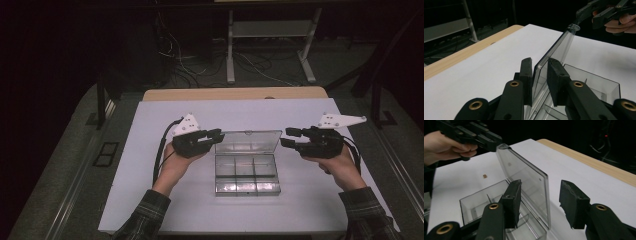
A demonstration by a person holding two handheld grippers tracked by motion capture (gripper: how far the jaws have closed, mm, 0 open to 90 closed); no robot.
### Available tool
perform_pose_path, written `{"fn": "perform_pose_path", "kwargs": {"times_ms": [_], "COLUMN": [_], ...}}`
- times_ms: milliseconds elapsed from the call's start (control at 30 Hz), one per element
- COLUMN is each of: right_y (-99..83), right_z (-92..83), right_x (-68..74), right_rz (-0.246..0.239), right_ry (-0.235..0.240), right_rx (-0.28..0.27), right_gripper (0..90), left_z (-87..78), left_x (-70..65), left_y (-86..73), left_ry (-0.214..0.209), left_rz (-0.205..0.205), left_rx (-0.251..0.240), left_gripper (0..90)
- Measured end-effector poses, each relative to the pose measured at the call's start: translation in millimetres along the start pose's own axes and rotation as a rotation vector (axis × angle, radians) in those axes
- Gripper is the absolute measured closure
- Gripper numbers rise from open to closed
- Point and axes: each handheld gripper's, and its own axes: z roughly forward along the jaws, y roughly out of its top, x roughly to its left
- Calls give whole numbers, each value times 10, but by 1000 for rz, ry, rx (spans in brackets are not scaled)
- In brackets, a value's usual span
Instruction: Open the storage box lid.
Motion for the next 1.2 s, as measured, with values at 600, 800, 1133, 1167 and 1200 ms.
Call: {"fn": "perform_pose_path", "kwargs": {"times_ms": [600, 800, 1133, 1167, 1200], "right_y": [141, 132, 113, 111, 110], "right_z": [444, 455, 474, 476, 478], "right_x": [-206, -224, -298, -306, -314], "right_rz": [0, 13, 38, 40, 42], "right_ry": [74, 69, 43, 44, 43], "right_rx": [-32, -36, -44, -46, -46], "right_gripper": [667, 681, 697, 700, 702], "left_z": [76, 109, 184, 191, 200], "left_x": [168, 202, 283, 288, 298], "left_y": [37, 53, 53, 54, 56], "left_ry": [-12, -11, -1, 2, 4], "left_rz": [-25, -35, -59, -63, -61], "left_rx": [4, 3, -2, -3, -1], "left_gripper": [754, 749, 739, 737, 735]}}
